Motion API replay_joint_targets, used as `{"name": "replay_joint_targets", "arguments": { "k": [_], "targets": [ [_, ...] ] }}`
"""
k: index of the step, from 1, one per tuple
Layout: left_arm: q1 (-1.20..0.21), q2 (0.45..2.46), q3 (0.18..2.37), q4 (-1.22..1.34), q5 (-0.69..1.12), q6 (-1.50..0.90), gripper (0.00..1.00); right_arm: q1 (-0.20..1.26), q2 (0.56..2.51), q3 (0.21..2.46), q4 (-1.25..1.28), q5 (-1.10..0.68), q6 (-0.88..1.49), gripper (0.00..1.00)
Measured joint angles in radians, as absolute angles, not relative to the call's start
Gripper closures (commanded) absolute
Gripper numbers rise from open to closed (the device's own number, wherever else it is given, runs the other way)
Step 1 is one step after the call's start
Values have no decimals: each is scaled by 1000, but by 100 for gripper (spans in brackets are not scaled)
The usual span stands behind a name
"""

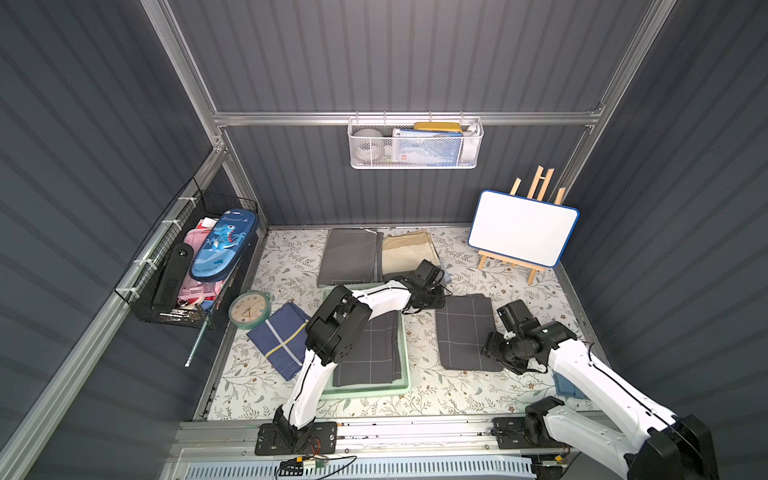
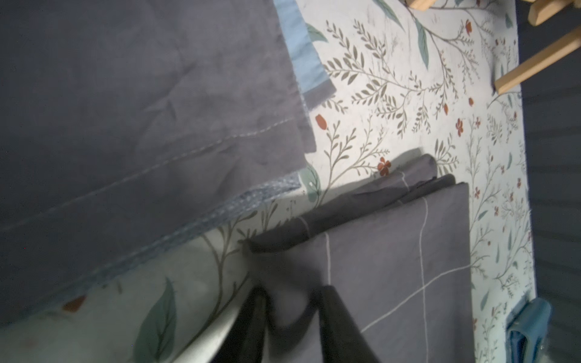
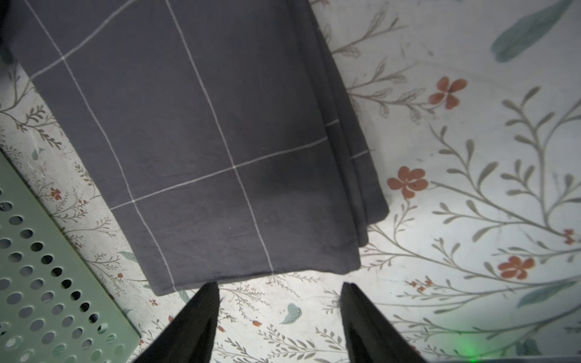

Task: Put the folded pillowcase in the basket
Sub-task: Pick up the pillowcase from the center of the board.

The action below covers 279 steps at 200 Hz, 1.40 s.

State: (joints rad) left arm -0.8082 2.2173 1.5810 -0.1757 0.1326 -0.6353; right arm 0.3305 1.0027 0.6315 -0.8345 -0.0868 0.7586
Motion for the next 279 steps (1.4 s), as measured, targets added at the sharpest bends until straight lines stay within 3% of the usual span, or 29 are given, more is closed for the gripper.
{"name": "replay_joint_targets", "arguments": {
  "k": [31, 82, 246, 256, 279],
  "targets": [
    [-808, 2217, 1581, -169, 132, -631, 97, 331, 993, 628, -827, -87, 769, 34],
    [-812, 2216, 1611, -235, 72, -577, 96, 331, 1030, 628, -791, -83, 785, 34],
    [-812, 2238, 1724, -349, -27, -412, 95, 331, 1406, 698, -702, -13, 773, 30],
    [-812, 2238, 1724, -349, -27, -410, 95, 329, 1425, 712, -700, -18, 768, 34],
    [-812, 2238, 1724, -349, -27, -409, 95, 329, 1447, 724, -681, -38, 754, 56]
  ]
}}
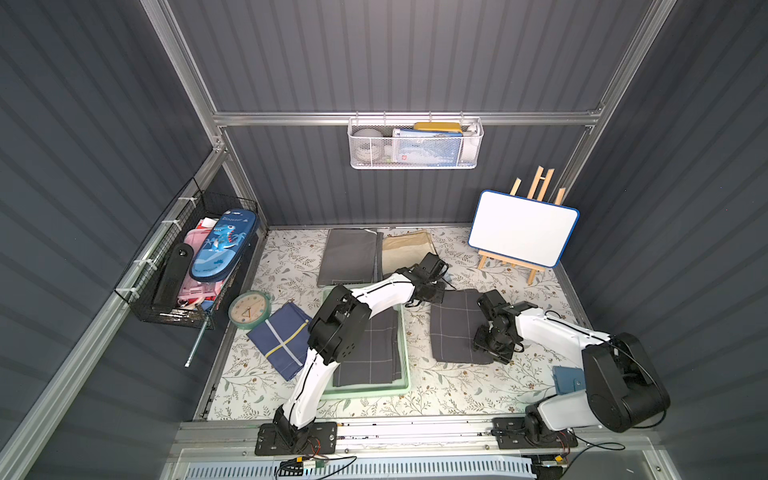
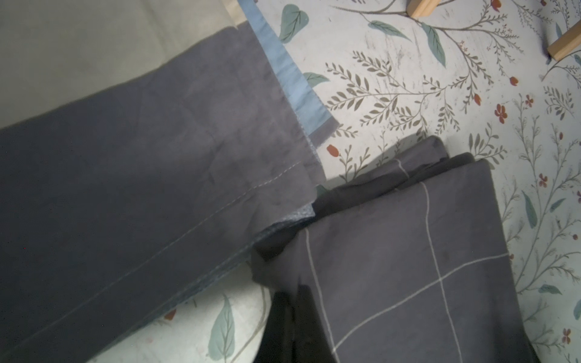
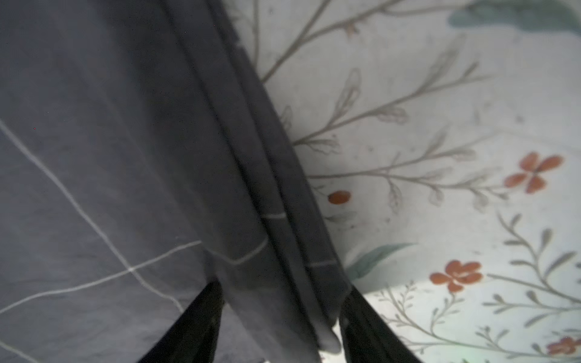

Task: Put the folded pillowcase in the basket
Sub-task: Pick up the pillowcase from the center of the board.

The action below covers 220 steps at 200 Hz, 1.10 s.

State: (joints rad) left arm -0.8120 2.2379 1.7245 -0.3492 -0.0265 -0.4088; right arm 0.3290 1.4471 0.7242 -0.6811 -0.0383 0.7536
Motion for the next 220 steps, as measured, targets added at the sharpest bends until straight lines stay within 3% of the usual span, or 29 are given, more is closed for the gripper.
{"name": "replay_joint_targets", "arguments": {
  "k": [33, 92, 131, 160, 220],
  "targets": [
    [-812, 2238, 1724, -353, -24, -409, 97, 330, 1432, 706, -624, -85, 744, 84],
    [-830, 2211, 1724, -361, 23, -418, 100, 345, 1256, 625, -640, -92, 747, 100],
    [-856, 2051, 1670, -368, 26, -461, 100, 419, 1045, 633, -725, -102, 769, 100],
    [-857, 1875, 1603, -390, 4, -502, 100, 564, 981, 673, -774, -102, 826, 100],
    [-843, 1634, 1483, -504, -130, -602, 100, 834, 1059, 916, -772, -75, 912, 100]
  ]
}}
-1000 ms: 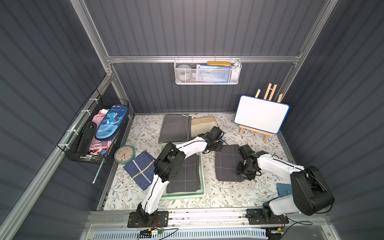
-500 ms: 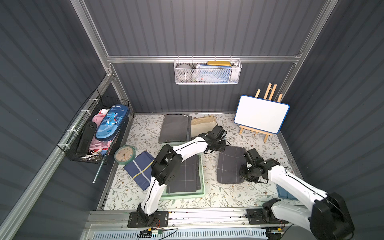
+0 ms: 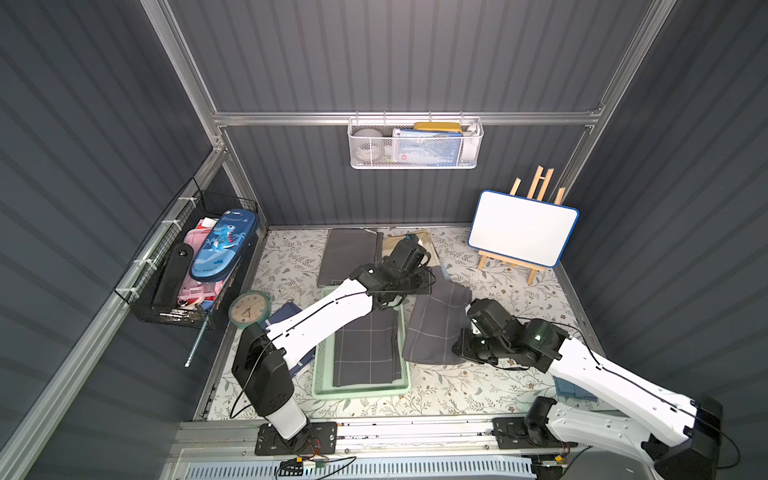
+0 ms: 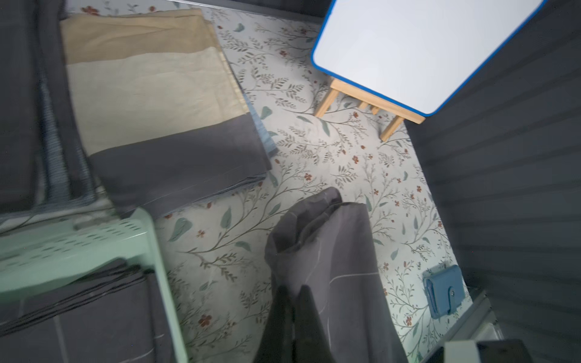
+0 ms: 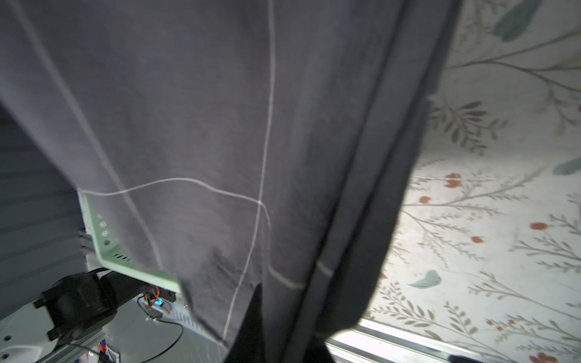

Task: Put the folded pillowcase in the basket
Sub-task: Pick up the pillowcase from the center of the board, then place the pillowcase in the basket.

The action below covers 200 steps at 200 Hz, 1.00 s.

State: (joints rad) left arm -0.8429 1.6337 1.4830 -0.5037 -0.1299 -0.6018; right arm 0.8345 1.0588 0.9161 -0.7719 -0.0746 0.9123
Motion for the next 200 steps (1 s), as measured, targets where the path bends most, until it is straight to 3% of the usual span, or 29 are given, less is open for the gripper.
{"name": "replay_joint_targets", "arguments": {
  "k": [92, 141, 200],
  "targets": [
    [-550, 1447, 1195, -633, -252, -609, 96, 1073, 1618, 1298, -581, -135, 878, 100],
    [-526, 1459, 1161, -646, -275, -610, 95, 1091, 1752, 1345, -525, -161, 869, 100],
    [-498, 1459, 1161, -677, -308, -622, 95, 1090, 1774, 1343, -501, -159, 863, 100]
  ]
}}
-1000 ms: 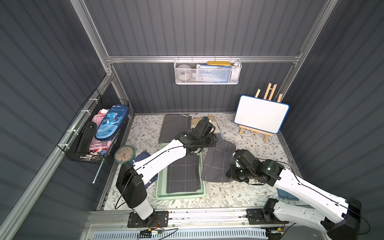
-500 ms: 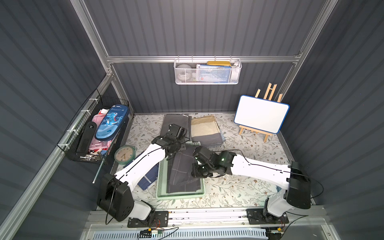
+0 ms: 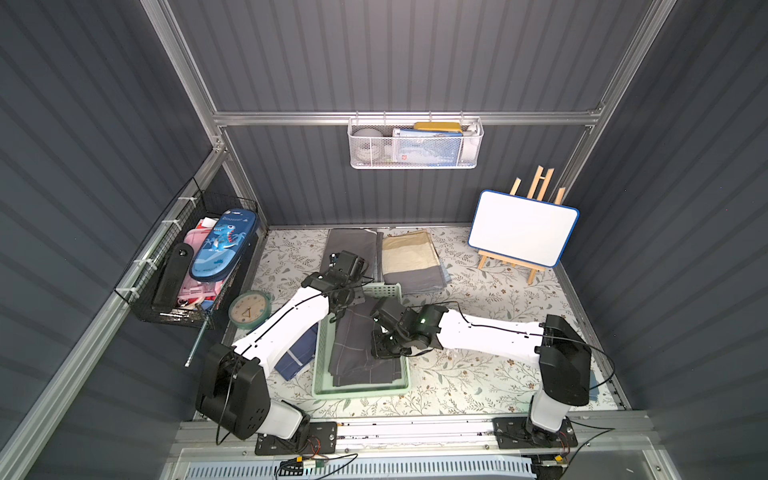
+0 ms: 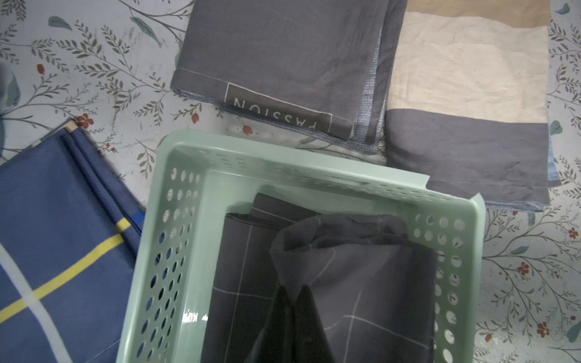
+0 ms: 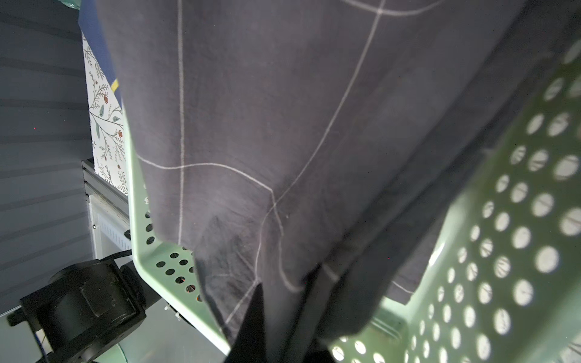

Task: Put the folded pillowcase in the basket
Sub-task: Place the pillowcase in the basket.

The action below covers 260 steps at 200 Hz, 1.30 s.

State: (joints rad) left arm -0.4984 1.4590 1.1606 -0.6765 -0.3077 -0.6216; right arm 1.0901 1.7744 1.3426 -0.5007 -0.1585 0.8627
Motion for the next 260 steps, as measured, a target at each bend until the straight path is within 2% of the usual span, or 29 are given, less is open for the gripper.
{"name": "replay_joint_targets", "arguments": {
  "k": [105, 109, 115, 127, 138, 142, 152, 185, 213, 260],
  "targets": [
    [-498, 1468, 1121, -646, -289, -624, 95, 1048, 1773, 1239, -479, -157, 855, 100],
    [-498, 1468, 1118, -645, -289, -625, 93, 1045, 1773, 1233, -479, -157, 855, 94],
    [-498, 1468, 1115, -644, -289, -626, 85, 1042, 1773, 1228, -480, -158, 855, 79],
    [-498, 1468, 1105, -641, -289, -625, 61, 1037, 1773, 1219, -480, -162, 856, 55],
    [-498, 1468, 1101, -640, -289, -635, 53, 1037, 1773, 1218, -483, -174, 847, 43],
    [-498, 1468, 1101, -640, -289, -635, 46, 1038, 1773, 1218, -480, -183, 854, 39],
    [-498, 1468, 1101, -638, -291, -642, 26, 1039, 1771, 1218, -471, -199, 842, 35],
    [-498, 1471, 1121, -649, -302, -643, 24, 1043, 1739, 1202, -470, -225, 844, 33],
    [-498, 1483, 1187, -655, -318, -641, 20, 1042, 1624, 1187, -520, -212, 838, 33],
    [-498, 1497, 1245, -648, -313, -640, 20, 1039, 1457, 1185, -630, -112, 804, 34]
  ]
}}
